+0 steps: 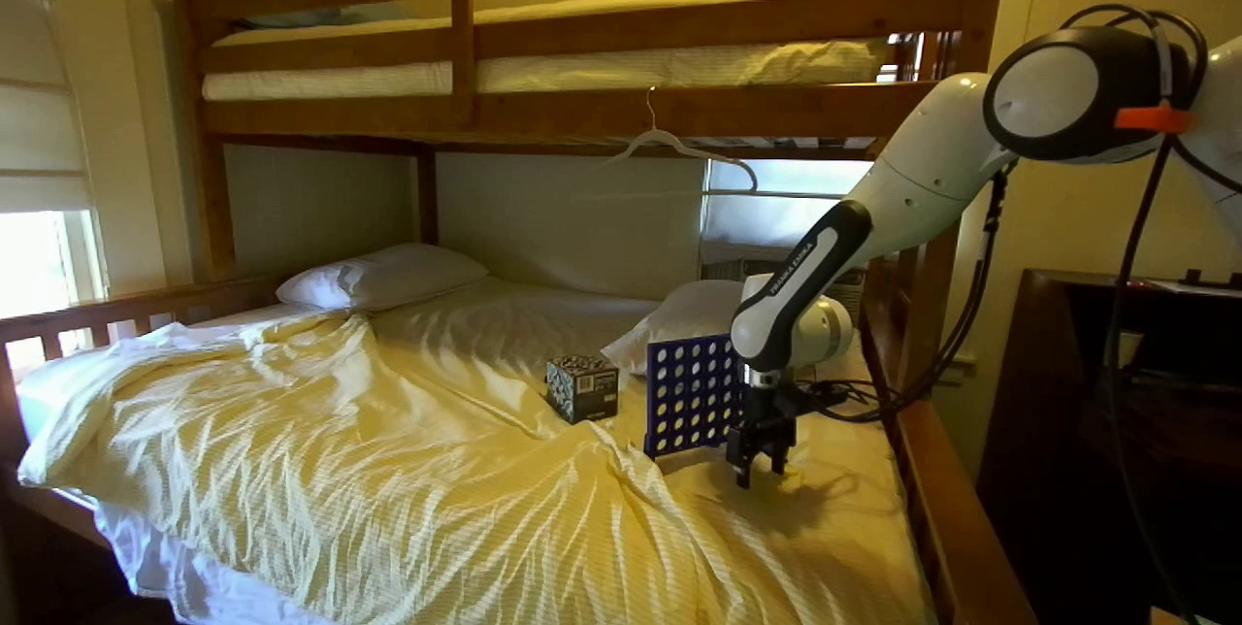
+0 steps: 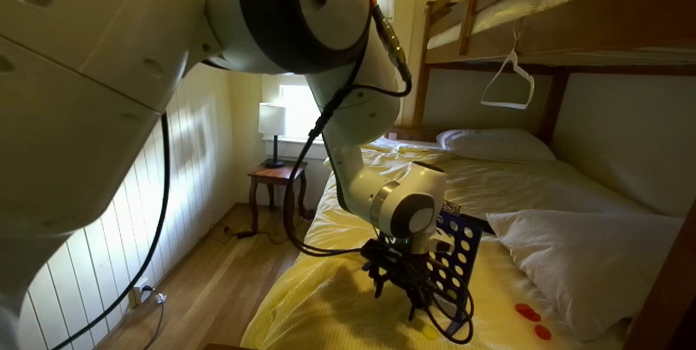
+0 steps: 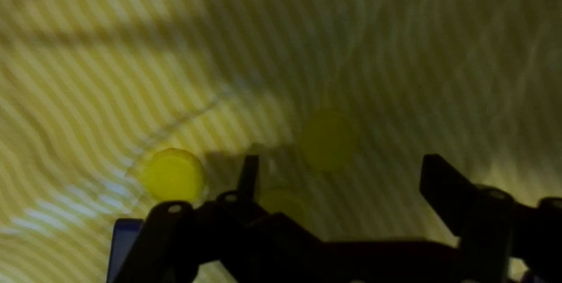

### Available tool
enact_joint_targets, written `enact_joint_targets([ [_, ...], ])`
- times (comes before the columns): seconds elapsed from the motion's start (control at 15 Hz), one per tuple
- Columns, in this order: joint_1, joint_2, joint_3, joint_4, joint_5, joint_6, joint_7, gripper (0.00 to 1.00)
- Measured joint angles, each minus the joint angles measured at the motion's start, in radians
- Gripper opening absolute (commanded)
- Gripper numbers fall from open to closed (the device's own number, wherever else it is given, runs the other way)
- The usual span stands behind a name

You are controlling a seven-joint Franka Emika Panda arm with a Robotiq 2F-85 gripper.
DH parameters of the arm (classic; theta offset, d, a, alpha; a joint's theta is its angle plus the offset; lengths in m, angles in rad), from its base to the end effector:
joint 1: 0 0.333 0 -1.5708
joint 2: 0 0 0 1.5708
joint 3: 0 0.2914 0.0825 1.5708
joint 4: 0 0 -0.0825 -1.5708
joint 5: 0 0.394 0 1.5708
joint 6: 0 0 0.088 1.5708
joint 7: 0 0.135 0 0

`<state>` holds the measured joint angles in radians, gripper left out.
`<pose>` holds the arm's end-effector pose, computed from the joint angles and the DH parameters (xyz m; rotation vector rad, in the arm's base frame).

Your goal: Put the yellow disc in the blue board

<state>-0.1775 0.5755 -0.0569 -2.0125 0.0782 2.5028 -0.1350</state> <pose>0.5654 -0.1362 0.0993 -3.1019 0.2429 0.1241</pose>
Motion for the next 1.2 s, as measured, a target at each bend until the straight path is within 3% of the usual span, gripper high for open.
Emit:
enact_joint_targets([
  [0.13,0.0,0.002,0.001,0.002,0.0,0.0,0.0,0.85],
  [0.27,0.001,0.005,0.001,0.003,0.0,0.0,0.0,0.82],
  [0.33,0.001,0.006,0.001,0.003,0.0,0.0,0.0,0.75],
  [1.2,0.017,0.021,-0.002,0.023,-0.008,-0.008,0.019,0.63],
])
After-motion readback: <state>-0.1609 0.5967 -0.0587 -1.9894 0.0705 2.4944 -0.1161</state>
